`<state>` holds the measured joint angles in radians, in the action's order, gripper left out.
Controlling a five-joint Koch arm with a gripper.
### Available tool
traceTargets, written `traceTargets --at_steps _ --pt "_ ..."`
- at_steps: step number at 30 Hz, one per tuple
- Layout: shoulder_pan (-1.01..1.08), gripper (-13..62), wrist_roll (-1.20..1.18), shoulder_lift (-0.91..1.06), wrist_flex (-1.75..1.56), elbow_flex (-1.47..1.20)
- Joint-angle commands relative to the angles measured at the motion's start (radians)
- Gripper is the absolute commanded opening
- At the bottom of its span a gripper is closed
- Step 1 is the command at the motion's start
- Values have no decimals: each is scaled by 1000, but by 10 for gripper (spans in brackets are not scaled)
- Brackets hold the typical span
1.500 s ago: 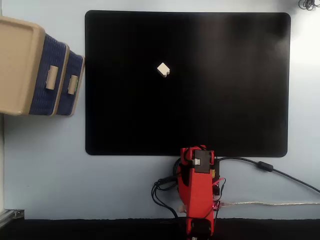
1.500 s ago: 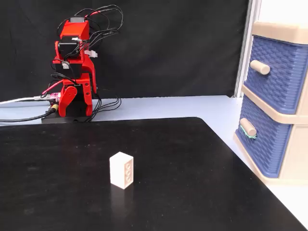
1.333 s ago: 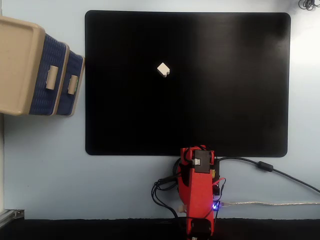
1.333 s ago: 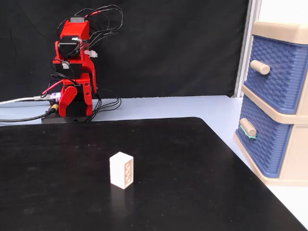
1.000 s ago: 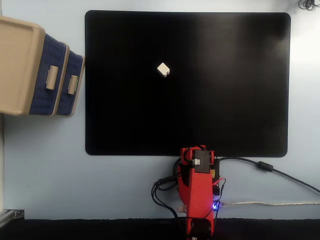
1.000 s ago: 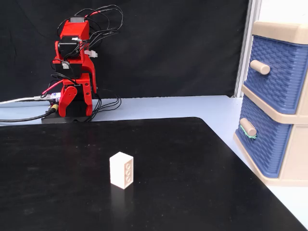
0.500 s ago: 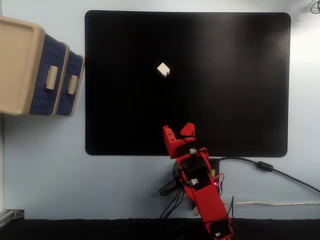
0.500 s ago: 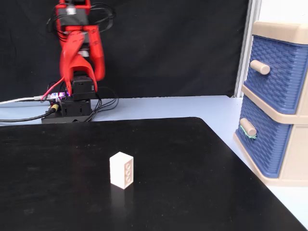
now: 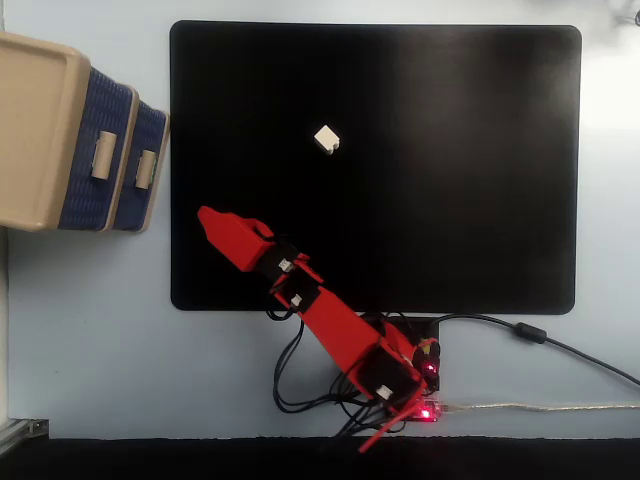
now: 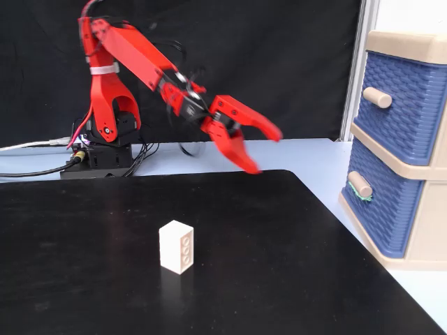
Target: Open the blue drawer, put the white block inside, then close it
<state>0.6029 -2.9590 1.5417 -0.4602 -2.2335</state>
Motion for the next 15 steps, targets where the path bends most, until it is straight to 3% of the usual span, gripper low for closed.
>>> traceTargets --at_steps 1,7,15 --pt "25 337 -41 -135 -285 38" --pt "23 334 -40 -448 -428 313" --pt "23 311 -34 -657 -422 658"
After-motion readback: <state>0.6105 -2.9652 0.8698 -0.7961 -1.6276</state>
